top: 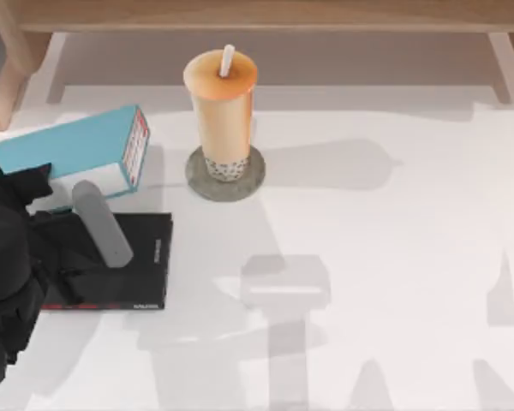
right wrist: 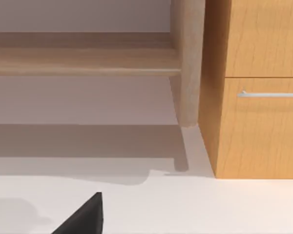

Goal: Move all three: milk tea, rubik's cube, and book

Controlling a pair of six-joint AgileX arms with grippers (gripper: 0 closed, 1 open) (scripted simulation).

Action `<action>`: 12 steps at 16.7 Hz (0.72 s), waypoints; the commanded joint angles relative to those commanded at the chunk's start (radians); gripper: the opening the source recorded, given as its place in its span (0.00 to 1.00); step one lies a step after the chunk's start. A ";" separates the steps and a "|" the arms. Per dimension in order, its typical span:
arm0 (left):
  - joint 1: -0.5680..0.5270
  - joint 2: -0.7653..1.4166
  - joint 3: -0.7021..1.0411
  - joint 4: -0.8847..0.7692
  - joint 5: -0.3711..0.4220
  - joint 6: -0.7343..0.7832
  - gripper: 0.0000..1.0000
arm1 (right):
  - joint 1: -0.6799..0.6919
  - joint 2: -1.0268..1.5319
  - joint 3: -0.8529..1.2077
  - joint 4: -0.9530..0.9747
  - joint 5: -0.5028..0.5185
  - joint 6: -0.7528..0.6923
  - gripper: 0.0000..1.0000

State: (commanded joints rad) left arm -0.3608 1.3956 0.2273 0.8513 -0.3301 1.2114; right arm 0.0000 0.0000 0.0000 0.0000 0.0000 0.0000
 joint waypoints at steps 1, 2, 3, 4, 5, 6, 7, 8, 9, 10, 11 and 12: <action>-0.034 0.008 -0.038 -0.029 -0.012 0.044 0.00 | 0.000 0.000 0.000 0.000 0.000 0.000 1.00; -0.063 0.015 -0.069 -0.054 -0.022 0.081 0.00 | 0.000 0.000 0.000 0.000 0.000 0.000 1.00; -0.085 0.021 -0.093 -0.075 -0.030 0.109 0.00 | 0.000 0.000 0.000 0.000 0.000 0.000 1.00; -0.101 0.025 -0.110 -0.089 -0.035 0.129 0.00 | 0.000 0.000 0.000 0.000 0.000 0.000 1.00; -0.109 0.027 -0.118 -0.097 -0.037 0.139 0.00 | 0.000 0.000 0.000 0.000 0.000 0.000 1.00; -0.110 0.027 -0.118 -0.097 -0.038 0.140 0.00 | 0.000 0.000 0.000 0.000 0.000 0.000 1.00; -0.110 0.027 -0.118 -0.097 -0.038 0.140 0.00 | 0.000 0.000 0.000 0.000 0.000 0.000 1.00; -0.110 0.027 -0.118 -0.097 -0.038 0.140 0.00 | 0.000 0.000 0.000 0.000 0.000 0.000 1.00; -0.105 0.018 -0.109 -0.093 -0.038 0.143 0.00 | 0.000 0.000 0.000 0.000 0.000 0.000 1.00; -0.104 0.022 -0.109 -0.090 -0.037 0.144 0.00 | 0.000 0.000 0.000 0.000 0.000 0.000 1.00; -0.103 0.032 -0.108 -0.085 -0.035 0.145 0.00 | 0.000 0.000 0.000 0.000 0.000 0.000 1.00; -0.102 0.041 -0.108 -0.080 -0.033 0.145 0.00 | 0.000 0.000 0.000 0.000 0.000 0.000 1.00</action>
State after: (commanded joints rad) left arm -0.4628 1.4367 0.1194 0.7715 -0.3634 1.3567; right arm 0.0000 0.0000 0.0000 0.0000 0.0000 0.0000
